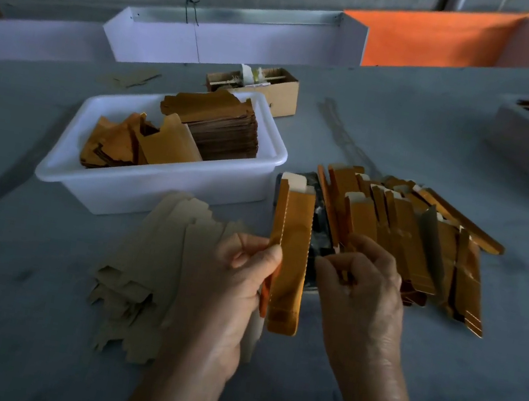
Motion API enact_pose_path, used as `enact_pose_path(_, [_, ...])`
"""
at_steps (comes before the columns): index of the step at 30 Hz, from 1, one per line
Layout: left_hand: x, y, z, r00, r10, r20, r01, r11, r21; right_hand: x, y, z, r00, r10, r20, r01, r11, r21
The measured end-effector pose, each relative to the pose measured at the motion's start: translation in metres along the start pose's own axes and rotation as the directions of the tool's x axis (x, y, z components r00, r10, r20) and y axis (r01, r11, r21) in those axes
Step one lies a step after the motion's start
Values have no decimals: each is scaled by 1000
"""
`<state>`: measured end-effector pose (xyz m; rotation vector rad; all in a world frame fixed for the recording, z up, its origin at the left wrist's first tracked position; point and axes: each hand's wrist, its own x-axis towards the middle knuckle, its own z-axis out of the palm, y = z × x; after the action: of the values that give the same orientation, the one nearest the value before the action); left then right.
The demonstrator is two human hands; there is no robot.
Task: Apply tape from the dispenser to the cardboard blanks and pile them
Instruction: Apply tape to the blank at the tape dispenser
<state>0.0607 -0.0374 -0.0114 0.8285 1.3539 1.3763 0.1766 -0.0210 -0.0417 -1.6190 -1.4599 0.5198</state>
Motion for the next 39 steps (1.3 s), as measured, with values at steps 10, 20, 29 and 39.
enact_pose_path(10, [14, -3, 10, 996, 25, 85, -43, 976, 213, -8, 3, 8, 996, -38, -87, 41, 999, 35])
enact_pose_path(20, [16, 2, 15, 996, 73, 43, -84, 919, 386, -2, -4, 1, 985, -167, -44, 139, 916, -375])
enact_pose_path(29, [4, 7, 12, 996, 77, 48, -90, 901, 424, 1, -18, -52, 949, -7, 314, -148, 872, 467])
enact_pose_path(39, [-8, 14, 6, 988, -12, 153, -33, 956, 292, 2, -21, -50, 908, -164, 387, 22, 938, 346])
